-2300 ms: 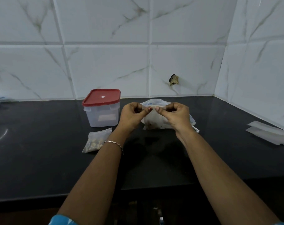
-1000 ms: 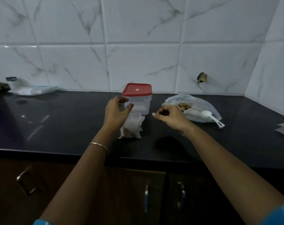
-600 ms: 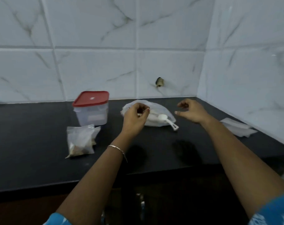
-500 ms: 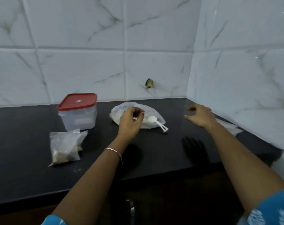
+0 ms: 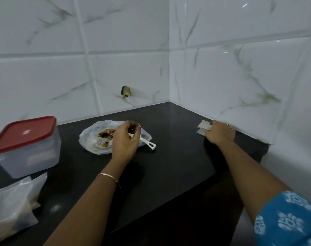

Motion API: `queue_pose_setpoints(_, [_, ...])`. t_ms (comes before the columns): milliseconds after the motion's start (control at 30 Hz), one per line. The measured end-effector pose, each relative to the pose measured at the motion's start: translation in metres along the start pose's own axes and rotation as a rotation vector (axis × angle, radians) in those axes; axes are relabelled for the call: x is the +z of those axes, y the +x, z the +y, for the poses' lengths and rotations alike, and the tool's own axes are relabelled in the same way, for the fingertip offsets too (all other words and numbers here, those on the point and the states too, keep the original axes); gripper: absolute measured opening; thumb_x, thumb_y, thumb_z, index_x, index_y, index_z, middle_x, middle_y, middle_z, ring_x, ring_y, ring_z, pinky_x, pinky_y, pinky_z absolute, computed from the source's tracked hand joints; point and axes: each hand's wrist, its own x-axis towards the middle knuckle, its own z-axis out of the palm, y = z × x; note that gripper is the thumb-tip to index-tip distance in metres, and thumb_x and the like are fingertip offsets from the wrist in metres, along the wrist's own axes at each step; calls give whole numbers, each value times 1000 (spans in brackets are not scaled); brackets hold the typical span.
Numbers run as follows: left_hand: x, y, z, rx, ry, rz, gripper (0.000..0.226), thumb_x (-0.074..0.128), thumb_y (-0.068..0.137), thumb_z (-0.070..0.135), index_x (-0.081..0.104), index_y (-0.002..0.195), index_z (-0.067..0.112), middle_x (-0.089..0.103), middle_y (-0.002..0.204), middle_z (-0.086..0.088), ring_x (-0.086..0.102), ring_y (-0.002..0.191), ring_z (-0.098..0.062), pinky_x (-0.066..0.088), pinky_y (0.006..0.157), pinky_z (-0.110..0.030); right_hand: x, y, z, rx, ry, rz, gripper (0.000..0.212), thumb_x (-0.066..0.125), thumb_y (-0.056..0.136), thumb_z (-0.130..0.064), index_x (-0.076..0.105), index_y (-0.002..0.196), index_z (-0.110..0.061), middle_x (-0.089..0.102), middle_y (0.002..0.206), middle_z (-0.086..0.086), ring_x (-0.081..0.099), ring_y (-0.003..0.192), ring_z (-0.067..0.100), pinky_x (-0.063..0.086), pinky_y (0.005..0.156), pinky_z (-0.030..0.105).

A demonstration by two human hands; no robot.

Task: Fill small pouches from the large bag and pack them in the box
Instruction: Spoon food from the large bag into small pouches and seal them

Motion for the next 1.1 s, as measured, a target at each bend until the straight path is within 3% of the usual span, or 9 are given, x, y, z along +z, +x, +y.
queue_pose_setpoints(167, [0,12,4,-70,-84,32,4,60,92,20,62,94,23,59,83,19,56,80,3,37,66,-9,8,6,0,12,-9,66,23,54,89,-19,66,109,-19,68,109,9,59,106,30,42,84,34])
queue_pose_setpoints(267, [4,13,4,-96,-97,7,4,60,93,20,62,95,22,59,84,18,56,80,3,37,65,-8,8,7,-2,-20,33,216,21,49,96,-20,67,105,-15,68,100,11,60,97,31,43,71,33])
queue_pose_setpoints(400, [2,15,1,-143,-136,19,5,60,93,20,63,97,21,60,86,18,56,81,3,39,67,-11,-4,-3,-23,-161,183,437,23,45,100,-24,64,100,-13,66,95,7,60,87,27,41,66,33])
queue_pose_setpoints(533, [-5,15,2,-117,-132,12,9,65,90,18,63,98,20,64,91,13,58,80,1,41,65,-11,-19,-25,-64,-358,322,494,27,40,101,-27,62,99,-12,65,91,7,60,80,25,42,62,35])
queue_pose_setpoints(733, [-21,4,2,-54,-201,-32,32,82,74,24,60,97,24,64,101,13,61,90,-9,51,74,-23,-31,-70,-136,-475,757,204,20,57,92,-20,71,104,-13,74,97,5,68,90,21,53,77,32])
queue_pose_setpoints(867, [-46,-5,0,-140,-256,-167,49,86,68,23,58,108,19,60,110,10,60,92,-10,50,73,-17,-28,-99,-170,-486,1026,-42,24,60,92,-16,71,112,-9,73,108,3,67,97,9,51,84,18])
queue_pose_setpoints(967, [-72,-13,-7,-172,-225,-260,54,87,65,25,57,110,21,58,112,4,61,93,-12,53,75,-22,-22,-115,-192,-528,1070,-180,22,63,91,-17,73,111,-12,73,105,0,68,97,9,55,87,25])
queue_pose_setpoints(1100, [-96,-26,-18,-215,-223,-205,44,84,71,20,60,108,15,63,108,-1,67,88,-18,59,72,-29,-16,-138,-210,-484,1369,-485,13,69,89,-26,72,100,-19,73,85,-3,68,74,4,57,69,25])
